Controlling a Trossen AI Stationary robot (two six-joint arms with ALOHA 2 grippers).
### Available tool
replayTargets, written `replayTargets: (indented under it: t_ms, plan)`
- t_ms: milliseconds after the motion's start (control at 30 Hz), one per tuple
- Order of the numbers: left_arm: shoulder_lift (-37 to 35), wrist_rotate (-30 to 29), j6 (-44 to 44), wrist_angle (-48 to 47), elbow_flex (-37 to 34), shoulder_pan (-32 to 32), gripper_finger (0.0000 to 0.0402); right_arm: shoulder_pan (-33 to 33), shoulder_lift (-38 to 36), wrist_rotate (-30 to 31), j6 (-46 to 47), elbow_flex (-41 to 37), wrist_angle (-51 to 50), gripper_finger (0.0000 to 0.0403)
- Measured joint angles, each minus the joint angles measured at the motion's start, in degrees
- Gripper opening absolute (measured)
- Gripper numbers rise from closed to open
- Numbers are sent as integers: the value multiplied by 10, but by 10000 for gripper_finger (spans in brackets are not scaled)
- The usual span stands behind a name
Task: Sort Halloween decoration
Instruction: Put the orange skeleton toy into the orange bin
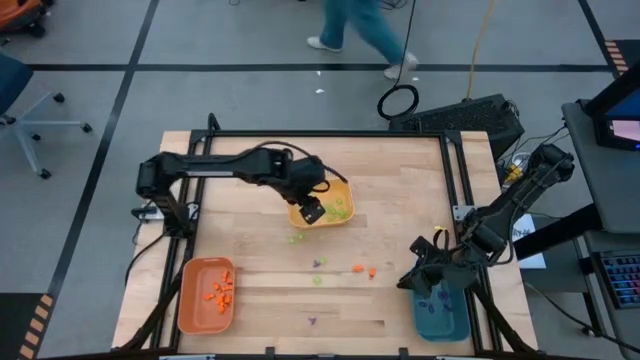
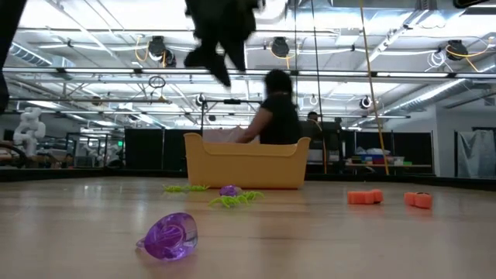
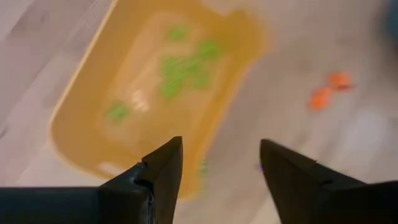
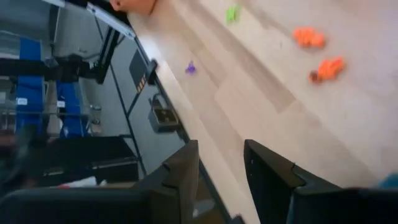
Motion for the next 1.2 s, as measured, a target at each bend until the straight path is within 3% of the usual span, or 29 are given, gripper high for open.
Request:
replayTargets:
  t_ms: [200, 333, 567, 700, 867, 1033, 1200]
  plan:
    - [-69, -27, 12, 46, 28, -53, 197, -60, 0, 1, -77, 26, -4, 118]
    - [-96, -66, 17, 83, 28, -100, 189, -134, 6, -6, -162, 53, -59, 118]
    - [-101, -151, -44, 110, 28, -186, 187, -247, 47, -124, -371, 90, -95, 120]
    - [-94, -199, -81, 108, 27, -232, 187, -259, 79, -137, -459, 95, -86, 134]
    - [-95, -251, -132, 108, 27, -274, 187, -258, 124, -137, -480, 95, -65, 165]
    - [-95, -264, -182, 55, 23, -304, 187, -259, 162, -135, -479, 95, -11, 197]
    - [-94, -262, -226, 4, -38, -323, 187, -257, 189, -134, -461, 95, 49, 213]
